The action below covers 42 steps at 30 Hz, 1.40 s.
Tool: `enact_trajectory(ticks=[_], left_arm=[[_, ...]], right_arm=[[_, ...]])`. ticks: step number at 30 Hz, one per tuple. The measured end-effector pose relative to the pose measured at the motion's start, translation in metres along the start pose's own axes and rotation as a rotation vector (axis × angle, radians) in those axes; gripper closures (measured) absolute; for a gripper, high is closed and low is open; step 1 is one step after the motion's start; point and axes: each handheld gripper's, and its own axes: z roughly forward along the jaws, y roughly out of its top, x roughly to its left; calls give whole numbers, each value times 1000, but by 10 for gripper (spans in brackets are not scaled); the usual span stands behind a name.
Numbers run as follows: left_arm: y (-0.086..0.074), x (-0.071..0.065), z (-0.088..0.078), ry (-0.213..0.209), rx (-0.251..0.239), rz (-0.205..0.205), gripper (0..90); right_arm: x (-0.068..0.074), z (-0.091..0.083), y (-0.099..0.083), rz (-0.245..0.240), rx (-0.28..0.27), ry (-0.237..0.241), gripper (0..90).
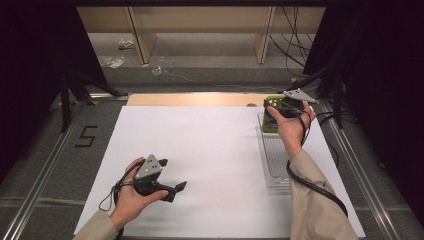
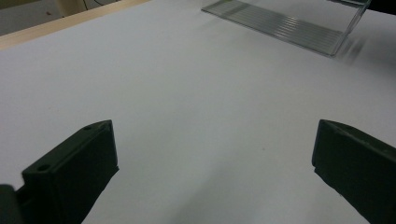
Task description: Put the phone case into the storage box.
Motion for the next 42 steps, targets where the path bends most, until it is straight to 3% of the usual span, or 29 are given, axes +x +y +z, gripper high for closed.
enact_trajectory(ticks=[42], left_arm=[[0,0,0,-2,0,-2,0]], right_arm=[[-4,16,-7,11,33,-26,178]])
